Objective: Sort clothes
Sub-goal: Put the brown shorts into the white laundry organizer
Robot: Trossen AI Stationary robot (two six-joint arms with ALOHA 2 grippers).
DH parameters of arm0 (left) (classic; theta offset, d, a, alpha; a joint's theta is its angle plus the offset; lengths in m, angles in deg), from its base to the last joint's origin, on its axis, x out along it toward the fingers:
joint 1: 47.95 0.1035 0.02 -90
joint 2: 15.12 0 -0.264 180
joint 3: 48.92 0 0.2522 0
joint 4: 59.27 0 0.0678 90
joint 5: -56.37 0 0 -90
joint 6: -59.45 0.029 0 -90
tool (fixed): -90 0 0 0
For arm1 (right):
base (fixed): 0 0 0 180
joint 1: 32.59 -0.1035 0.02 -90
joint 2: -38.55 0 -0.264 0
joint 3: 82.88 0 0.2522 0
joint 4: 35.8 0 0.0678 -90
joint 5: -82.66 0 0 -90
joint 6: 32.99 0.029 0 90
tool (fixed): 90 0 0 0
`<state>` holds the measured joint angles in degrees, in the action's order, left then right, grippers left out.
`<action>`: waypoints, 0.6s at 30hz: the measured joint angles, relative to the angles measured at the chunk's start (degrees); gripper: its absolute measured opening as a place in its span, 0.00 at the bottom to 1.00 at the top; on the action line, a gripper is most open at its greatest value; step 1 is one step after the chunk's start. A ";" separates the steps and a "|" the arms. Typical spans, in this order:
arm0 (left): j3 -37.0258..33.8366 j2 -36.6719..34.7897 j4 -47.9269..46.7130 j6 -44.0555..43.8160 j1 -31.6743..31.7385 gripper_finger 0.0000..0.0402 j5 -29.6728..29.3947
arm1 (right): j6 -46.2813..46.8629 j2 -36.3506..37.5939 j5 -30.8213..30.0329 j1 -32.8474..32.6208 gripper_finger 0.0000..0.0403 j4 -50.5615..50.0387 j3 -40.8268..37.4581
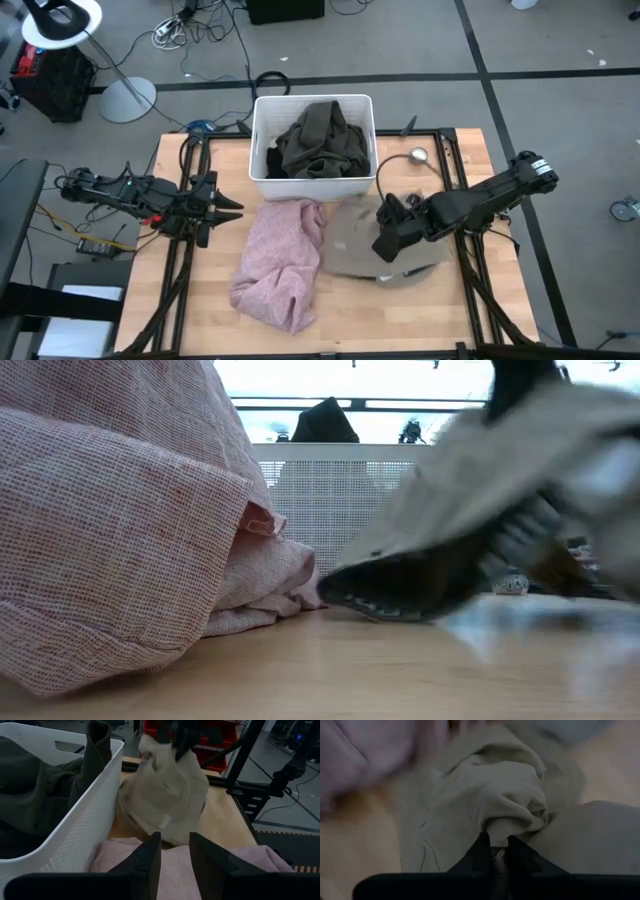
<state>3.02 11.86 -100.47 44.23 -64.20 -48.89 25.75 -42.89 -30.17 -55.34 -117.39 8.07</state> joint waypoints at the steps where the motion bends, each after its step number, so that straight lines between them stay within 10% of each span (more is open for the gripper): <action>1: 0.00 0.00 0.08 0.00 0.00 0.26 -0.10 | -0.32 0.00 -1.53 -0.10 0.07 -1.71 2.44; 18: 0.00 0.00 0.13 0.00 0.00 0.26 -0.79 | -29.44 -0.09 -16.03 4.95 0.07 12.40 25.20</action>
<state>3.02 11.86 -100.34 44.23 -64.20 -49.68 -3.69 -42.98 -46.20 -50.39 -104.99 33.27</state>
